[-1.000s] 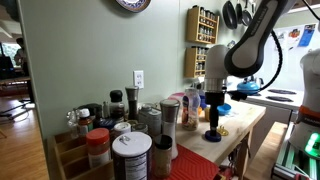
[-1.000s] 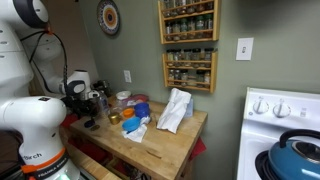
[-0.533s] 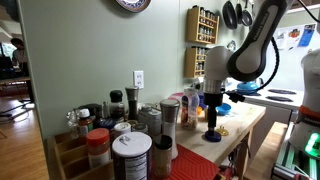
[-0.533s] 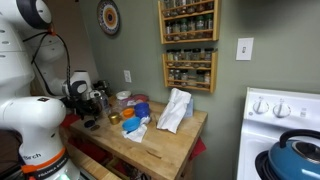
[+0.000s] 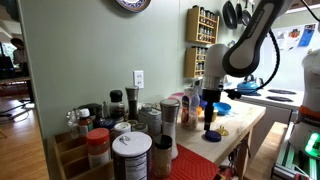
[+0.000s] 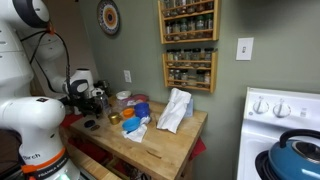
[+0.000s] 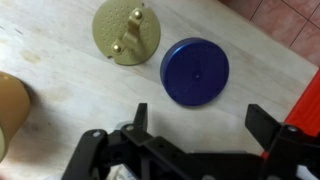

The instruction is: Pick up the dark blue container lid and put it on the clear container

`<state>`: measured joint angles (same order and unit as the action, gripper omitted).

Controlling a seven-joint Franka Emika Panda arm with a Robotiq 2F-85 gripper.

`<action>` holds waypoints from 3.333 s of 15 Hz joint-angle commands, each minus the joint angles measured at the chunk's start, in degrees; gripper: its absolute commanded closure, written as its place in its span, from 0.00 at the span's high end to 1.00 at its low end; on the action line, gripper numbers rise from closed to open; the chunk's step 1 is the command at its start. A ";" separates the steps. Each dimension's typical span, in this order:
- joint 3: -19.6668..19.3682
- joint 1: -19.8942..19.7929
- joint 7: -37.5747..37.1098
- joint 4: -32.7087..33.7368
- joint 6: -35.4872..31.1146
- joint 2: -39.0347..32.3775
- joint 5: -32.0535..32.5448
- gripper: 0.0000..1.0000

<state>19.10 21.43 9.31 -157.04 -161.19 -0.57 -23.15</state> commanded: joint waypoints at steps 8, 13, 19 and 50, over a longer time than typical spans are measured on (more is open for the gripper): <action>0.45 0.42 0.98 -0.31 8.12 1.71 -1.00 1.00; 0.31 -0.59 -3.90 -0.24 4.55 -0.78 0.75 1.00; 0.78 -0.67 -5.49 -0.17 -0.05 -2.93 0.21 1.00; 2.79 -0.18 -15.15 -0.26 -0.02 -3.72 -0.34 1.00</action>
<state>21.40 21.19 -6.47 -157.09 -157.79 -2.16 -23.45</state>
